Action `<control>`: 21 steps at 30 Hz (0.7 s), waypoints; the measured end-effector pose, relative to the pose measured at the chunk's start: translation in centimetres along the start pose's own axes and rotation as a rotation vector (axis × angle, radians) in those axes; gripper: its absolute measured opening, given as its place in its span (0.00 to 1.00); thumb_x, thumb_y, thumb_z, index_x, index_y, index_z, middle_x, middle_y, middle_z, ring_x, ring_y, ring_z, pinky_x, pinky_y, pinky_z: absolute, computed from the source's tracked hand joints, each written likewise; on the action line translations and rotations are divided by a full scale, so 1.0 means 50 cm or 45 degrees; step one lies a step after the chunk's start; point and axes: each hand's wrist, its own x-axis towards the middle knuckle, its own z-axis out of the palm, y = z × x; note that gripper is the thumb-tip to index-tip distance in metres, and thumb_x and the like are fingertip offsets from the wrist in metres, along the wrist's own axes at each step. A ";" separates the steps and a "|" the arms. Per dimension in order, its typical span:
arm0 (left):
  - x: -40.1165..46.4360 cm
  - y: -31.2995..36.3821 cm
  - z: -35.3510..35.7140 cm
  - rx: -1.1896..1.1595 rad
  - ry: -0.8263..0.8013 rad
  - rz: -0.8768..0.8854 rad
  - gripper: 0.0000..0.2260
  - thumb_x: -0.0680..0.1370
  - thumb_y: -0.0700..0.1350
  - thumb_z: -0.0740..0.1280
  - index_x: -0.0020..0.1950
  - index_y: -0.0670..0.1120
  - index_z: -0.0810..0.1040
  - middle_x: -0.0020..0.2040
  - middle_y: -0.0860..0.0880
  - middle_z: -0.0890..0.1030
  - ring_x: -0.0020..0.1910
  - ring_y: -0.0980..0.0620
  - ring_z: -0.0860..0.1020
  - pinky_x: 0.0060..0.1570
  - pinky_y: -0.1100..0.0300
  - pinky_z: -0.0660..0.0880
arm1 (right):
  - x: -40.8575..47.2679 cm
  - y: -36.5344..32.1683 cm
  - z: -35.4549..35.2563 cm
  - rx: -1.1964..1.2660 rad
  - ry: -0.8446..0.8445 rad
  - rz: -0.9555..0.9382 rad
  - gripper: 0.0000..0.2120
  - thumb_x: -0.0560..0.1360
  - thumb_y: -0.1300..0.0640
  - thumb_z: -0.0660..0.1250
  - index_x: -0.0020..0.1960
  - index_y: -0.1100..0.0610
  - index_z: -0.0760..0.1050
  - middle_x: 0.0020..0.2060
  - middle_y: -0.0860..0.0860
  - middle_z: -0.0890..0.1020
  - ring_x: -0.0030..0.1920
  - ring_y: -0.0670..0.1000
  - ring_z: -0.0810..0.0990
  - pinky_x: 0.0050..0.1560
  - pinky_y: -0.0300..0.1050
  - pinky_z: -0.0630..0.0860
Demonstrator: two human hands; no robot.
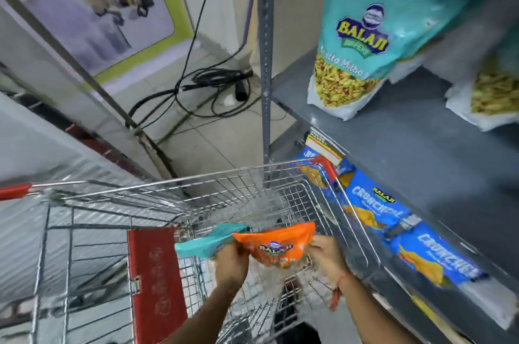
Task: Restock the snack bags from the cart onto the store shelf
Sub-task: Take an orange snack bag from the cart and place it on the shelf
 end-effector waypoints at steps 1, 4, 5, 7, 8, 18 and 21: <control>-0.010 0.009 -0.009 0.009 0.005 0.071 0.08 0.77 0.45 0.63 0.48 0.43 0.80 0.48 0.40 0.85 0.50 0.40 0.81 0.43 0.56 0.71 | -0.012 -0.015 -0.007 0.018 0.038 -0.043 0.13 0.65 0.57 0.72 0.24 0.51 0.74 0.20 0.42 0.73 0.26 0.36 0.68 0.32 0.42 0.64; -0.045 0.049 -0.054 0.003 0.043 0.273 0.11 0.78 0.50 0.60 0.49 0.44 0.78 0.49 0.39 0.84 0.51 0.38 0.80 0.43 0.54 0.71 | -0.067 -0.083 -0.031 0.067 0.176 -0.210 0.18 0.67 0.56 0.72 0.23 0.57 0.70 0.21 0.42 0.72 0.27 0.37 0.67 0.33 0.42 0.65; -0.056 0.068 -0.074 -0.053 0.041 0.351 0.14 0.78 0.53 0.58 0.49 0.44 0.78 0.48 0.39 0.84 0.49 0.38 0.80 0.43 0.52 0.72 | -0.082 -0.097 -0.041 0.092 0.247 -0.277 0.19 0.66 0.50 0.72 0.25 0.61 0.71 0.24 0.44 0.72 0.29 0.38 0.68 0.35 0.44 0.65; -0.073 0.106 -0.117 -0.139 0.042 0.496 0.20 0.75 0.59 0.56 0.46 0.44 0.76 0.42 0.39 0.84 0.44 0.38 0.81 0.41 0.48 0.73 | -0.126 -0.138 -0.068 0.084 0.380 -0.380 0.25 0.64 0.42 0.71 0.30 0.65 0.74 0.25 0.53 0.74 0.33 0.43 0.71 0.37 0.46 0.67; -0.081 0.131 -0.140 -0.157 0.054 0.559 0.21 0.75 0.60 0.57 0.43 0.44 0.75 0.39 0.39 0.84 0.42 0.39 0.82 0.38 0.48 0.73 | -0.150 -0.162 -0.082 0.057 0.428 -0.391 0.21 0.66 0.43 0.72 0.30 0.62 0.75 0.25 0.51 0.77 0.32 0.42 0.73 0.37 0.44 0.70; -0.234 0.496 -0.375 -0.419 -0.023 1.203 0.14 0.72 0.53 0.69 0.29 0.49 0.77 0.29 0.48 0.82 0.30 0.55 0.77 0.36 0.57 0.73 | -0.468 -0.497 -0.258 0.157 0.969 -0.729 0.08 0.71 0.59 0.72 0.35 0.61 0.78 0.34 0.54 0.81 0.34 0.41 0.77 0.36 0.35 0.72; -0.310 0.604 -0.434 -0.480 -0.105 1.358 0.11 0.68 0.54 0.71 0.27 0.51 0.79 0.31 0.44 0.82 0.32 0.53 0.77 0.38 0.55 0.73 | -0.569 -0.575 -0.318 0.215 1.096 -0.818 0.06 0.70 0.59 0.72 0.37 0.62 0.80 0.36 0.54 0.85 0.37 0.48 0.80 0.41 0.45 0.75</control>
